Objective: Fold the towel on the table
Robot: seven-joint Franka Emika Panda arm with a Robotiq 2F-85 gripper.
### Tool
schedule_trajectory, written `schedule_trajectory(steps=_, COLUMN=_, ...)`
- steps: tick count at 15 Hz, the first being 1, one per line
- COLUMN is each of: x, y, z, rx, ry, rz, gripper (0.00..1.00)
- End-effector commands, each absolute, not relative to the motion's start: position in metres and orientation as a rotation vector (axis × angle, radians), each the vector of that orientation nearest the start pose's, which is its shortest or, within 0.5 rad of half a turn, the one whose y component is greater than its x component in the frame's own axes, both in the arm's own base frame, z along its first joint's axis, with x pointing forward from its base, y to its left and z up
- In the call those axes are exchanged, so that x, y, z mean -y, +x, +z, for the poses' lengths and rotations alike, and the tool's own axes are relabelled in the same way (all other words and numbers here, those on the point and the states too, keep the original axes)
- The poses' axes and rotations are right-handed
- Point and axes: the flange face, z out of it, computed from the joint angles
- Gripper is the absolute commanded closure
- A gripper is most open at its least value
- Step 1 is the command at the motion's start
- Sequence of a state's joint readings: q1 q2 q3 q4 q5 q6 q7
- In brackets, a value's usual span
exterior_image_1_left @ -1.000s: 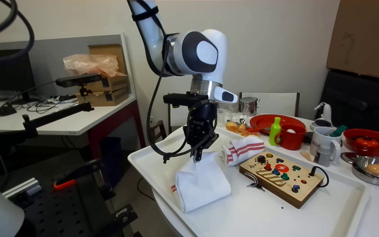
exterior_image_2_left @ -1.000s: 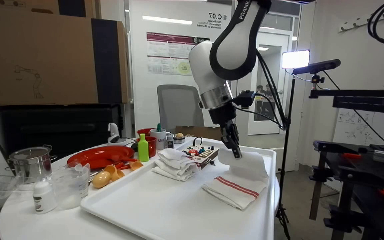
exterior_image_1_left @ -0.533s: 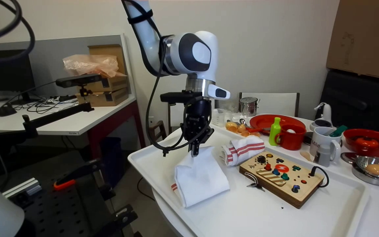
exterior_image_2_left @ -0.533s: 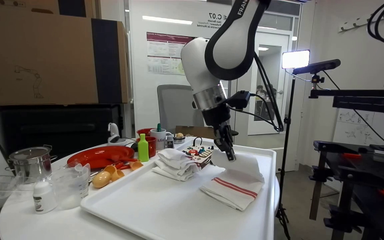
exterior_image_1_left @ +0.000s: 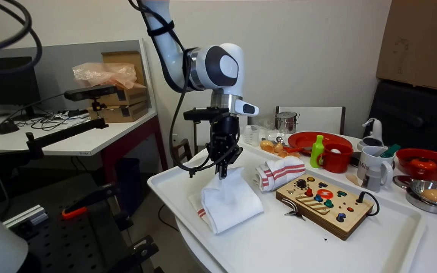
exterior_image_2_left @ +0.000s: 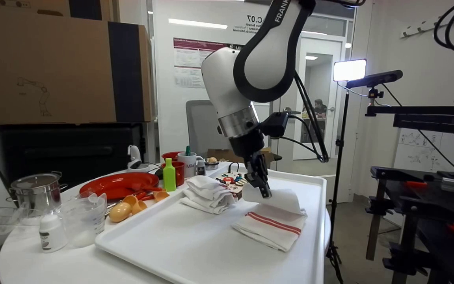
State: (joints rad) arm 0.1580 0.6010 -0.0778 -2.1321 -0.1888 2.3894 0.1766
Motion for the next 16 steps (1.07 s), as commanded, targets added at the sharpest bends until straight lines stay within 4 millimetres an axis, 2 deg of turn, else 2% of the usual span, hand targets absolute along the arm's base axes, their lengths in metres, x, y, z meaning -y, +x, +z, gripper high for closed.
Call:
schedule_trajectory(steps=1, x=-0.048, y=0.526, z=0.110, rx=0.155, ry=-3.319, rz=0.503, gripper=0.98)
schedule_trajectory(steps=11, x=-0.059, y=0.533, z=0.156, rx=0.274, ry=-3.363, rz=0.337, gripper=0.98)
schedule_trajectory(steps=16, x=-0.058, y=0.527, z=0.173, rx=0.352, ry=-3.376, rz=0.274, gripper=0.98)
